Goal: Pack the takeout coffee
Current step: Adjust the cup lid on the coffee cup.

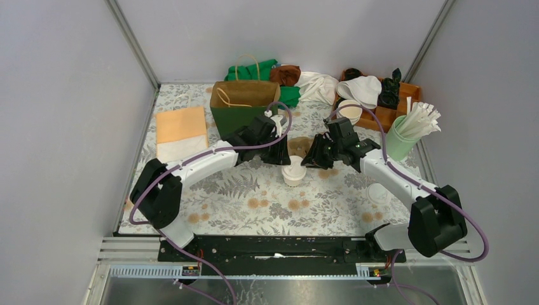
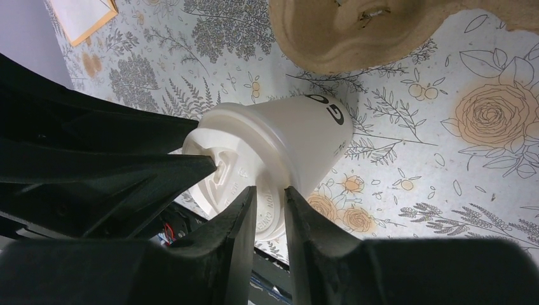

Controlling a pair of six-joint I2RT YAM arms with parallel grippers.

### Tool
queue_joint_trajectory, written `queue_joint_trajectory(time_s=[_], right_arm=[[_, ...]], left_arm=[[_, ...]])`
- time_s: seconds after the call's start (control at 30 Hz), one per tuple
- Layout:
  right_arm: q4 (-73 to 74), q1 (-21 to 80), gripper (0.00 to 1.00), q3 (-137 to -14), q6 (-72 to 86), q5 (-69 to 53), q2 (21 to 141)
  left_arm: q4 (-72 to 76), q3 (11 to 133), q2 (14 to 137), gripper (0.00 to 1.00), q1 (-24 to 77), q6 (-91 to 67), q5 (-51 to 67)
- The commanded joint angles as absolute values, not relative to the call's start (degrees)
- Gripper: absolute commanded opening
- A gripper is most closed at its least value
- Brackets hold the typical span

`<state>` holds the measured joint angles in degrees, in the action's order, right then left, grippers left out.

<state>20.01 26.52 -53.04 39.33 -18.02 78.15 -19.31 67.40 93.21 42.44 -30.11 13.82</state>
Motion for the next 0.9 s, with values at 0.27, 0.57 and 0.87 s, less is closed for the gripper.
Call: queue_joint_trajectory(time_s=[0.27,0.57,0.87], right_arm=[[29.9,27.8,0.32,-54.7,37.6,-14.2,80.1],[34.4,27.7,0.36,-64.3,36.2,-13.0,80.7],[35.7,27.7,0.38,-61.7,39.0,-15.9,77.6]], left_arm=[[-18.9,67.1,91.0,0.38,43.4,-30.3,13.6],[-21.1,69.4,91.1,0.38,43.4,-29.9,11.5],[-22.3,70.4,88.9,0.45,43.4,-31.1,10.0]])
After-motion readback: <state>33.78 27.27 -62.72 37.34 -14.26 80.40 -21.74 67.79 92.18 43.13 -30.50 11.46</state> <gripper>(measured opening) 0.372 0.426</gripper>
